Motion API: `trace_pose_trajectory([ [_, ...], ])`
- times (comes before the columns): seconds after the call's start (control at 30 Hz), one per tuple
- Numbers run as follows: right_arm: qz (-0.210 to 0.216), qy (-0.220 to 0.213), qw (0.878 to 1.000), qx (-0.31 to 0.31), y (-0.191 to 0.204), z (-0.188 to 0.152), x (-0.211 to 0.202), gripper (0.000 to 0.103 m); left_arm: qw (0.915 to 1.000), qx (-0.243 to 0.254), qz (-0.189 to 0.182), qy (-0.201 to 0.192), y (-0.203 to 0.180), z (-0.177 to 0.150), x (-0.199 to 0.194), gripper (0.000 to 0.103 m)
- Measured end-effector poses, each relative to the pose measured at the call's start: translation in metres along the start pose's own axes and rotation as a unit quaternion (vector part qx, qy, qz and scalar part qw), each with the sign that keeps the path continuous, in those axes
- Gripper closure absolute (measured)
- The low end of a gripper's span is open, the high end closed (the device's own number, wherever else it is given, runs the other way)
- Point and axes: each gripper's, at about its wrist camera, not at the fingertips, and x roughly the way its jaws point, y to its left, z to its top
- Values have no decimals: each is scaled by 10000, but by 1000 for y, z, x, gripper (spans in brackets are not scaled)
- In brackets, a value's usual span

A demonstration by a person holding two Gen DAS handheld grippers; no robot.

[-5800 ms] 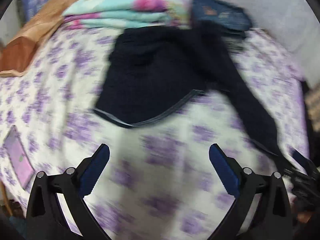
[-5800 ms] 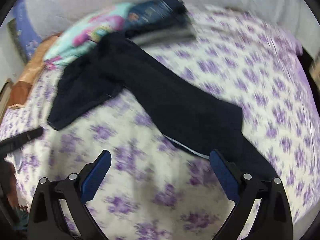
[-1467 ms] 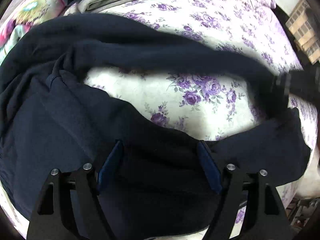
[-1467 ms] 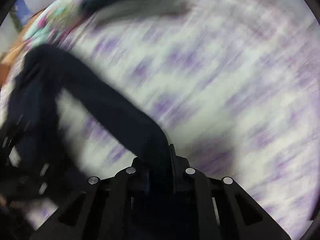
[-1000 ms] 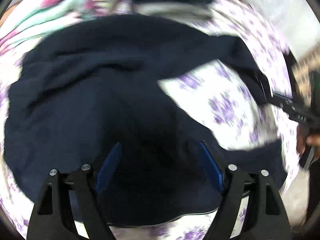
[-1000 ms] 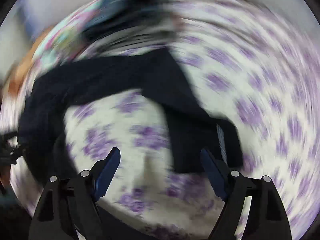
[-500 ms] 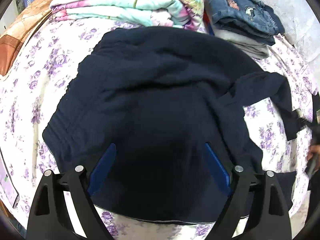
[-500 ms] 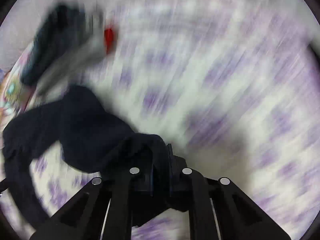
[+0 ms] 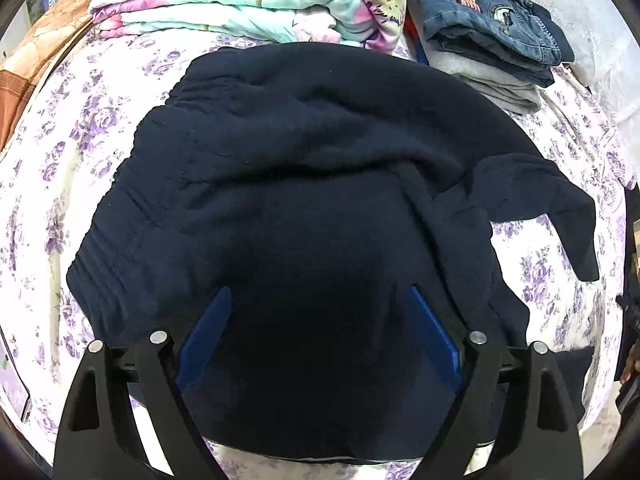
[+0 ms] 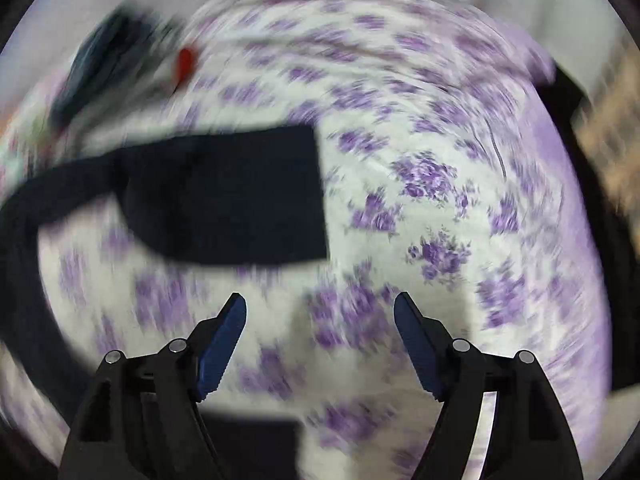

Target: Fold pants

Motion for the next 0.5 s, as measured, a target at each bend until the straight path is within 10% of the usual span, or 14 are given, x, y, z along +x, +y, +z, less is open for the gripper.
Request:
trace_pose_trajectory([
  [0.2, 554, -180, 9921, 1108, 22, 76, 51, 26, 9999, 109, 125, 38, -6, 1, 0, 18],
  [0.43, -399, 484, 9918, 1111, 44, 141, 142, 20, 9995, -51, 294, 88, 3, -5, -1, 18],
  [0.5, -233, 580, 9912, 1163, 46, 139, 157, 44, 9991, -103, 387, 140, 8, -8, 2, 18],
])
